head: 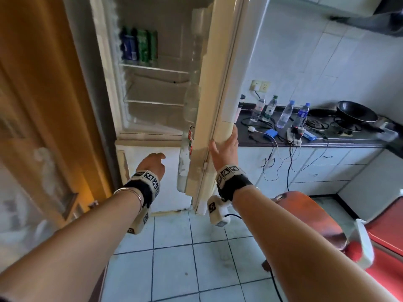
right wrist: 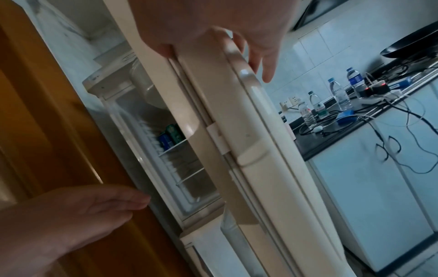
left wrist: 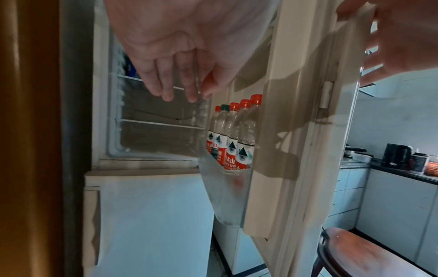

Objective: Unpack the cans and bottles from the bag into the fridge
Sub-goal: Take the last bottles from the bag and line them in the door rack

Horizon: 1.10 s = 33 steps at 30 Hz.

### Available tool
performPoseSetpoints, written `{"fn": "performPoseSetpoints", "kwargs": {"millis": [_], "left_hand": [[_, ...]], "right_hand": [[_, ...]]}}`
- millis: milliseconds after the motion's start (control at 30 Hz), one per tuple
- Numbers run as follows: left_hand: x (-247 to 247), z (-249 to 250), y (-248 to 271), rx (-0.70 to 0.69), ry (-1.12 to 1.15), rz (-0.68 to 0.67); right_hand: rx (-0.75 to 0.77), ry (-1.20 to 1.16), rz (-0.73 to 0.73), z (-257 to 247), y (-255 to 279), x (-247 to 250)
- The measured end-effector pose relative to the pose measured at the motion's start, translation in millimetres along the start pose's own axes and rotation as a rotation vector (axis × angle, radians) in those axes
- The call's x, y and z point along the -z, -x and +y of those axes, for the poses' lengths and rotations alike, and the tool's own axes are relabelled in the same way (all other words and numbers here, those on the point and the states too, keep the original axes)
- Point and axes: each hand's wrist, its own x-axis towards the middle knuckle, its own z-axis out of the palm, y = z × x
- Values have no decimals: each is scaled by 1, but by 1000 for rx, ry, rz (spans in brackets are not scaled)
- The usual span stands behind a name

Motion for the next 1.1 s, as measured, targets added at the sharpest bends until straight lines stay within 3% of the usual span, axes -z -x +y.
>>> {"fn": "performPoseSetpoints", "kwargs": {"millis": [267,467,900,1100], "left_hand": [[35,-83,-4,53,15,-33],[56,-135,-19,102,38,17],[100,-171,-111,202,77,150],[127,-157,-165,185,61,265]], "right_hand": [[-19,-33,-144,-58,13,-80],[78,23,-274,-82,7,-135],[268,146,-465,-120,-50,-260],[337,163,-609,-133,-91,-295]]}}
